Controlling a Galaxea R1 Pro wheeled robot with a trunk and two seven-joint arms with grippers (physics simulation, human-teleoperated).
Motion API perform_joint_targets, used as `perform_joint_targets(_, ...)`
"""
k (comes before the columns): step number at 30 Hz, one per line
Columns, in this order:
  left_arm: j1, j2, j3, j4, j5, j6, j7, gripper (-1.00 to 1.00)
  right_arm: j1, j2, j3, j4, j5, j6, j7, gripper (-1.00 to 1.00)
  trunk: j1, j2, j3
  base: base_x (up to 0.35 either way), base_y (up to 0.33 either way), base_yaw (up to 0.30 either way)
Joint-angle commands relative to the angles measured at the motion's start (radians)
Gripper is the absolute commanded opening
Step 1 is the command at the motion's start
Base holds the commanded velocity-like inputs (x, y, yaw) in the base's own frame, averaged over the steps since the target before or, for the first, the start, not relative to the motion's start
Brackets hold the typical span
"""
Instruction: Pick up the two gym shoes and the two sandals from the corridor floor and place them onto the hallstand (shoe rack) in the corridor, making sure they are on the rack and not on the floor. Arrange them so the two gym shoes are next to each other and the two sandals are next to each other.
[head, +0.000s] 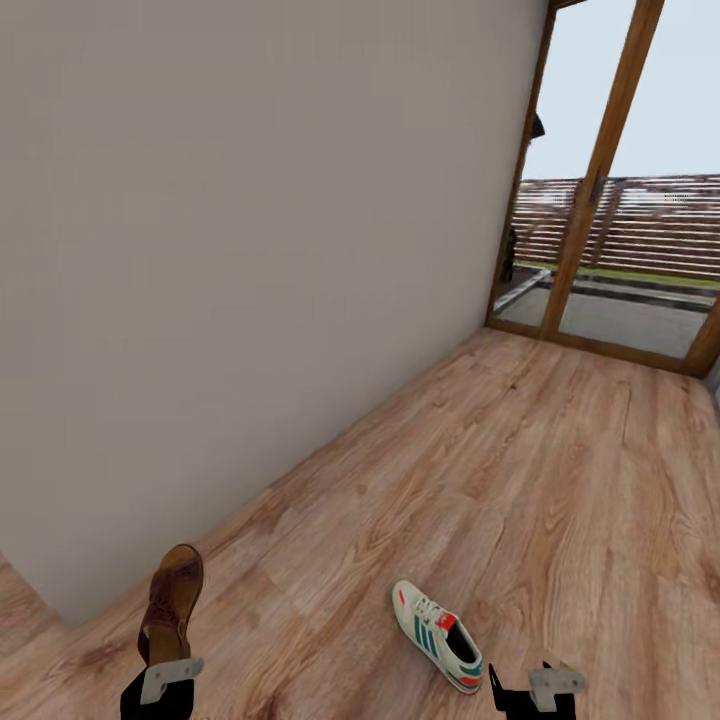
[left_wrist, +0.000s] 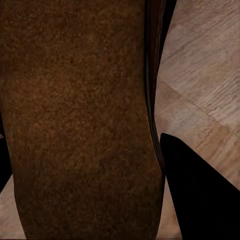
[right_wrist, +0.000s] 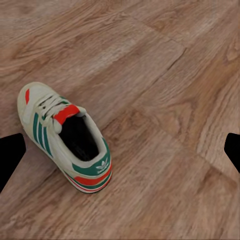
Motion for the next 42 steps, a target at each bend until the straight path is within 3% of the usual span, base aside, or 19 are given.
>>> perform_joint_targets(1, -0.001, 0.000, 0.003, 0.001, -0.004, -0.003, 0.000, -1.00, 0.000, 0.001, -0.005, 0.001, 0.010, -0.003, 0.000, 1.00, 0.000, 0.000, -0.001, 0.000, -0.215, 0.277)
perform_joint_targets(18, -0.001, 0.000, 0.003, 0.001, -0.004, -0.003, 0.001, -1.00, 0.000, 0.001, -0.005, 0.000, 0.010, -0.003, 0.000, 1.00, 0.000, 0.000, -0.001, 0.000, -0.254, 0.277)
perform_joint_targets(42, -0.001, 0.000, 0.003, 0.001, -0.004, -0.003, 0.001, -1.00, 0.000, 0.001, -0.005, -0.001, 0.010, -0.003, 0.000, 1.00, 0.000, 0.000, -0.001, -0.019, -0.049, 0.277)
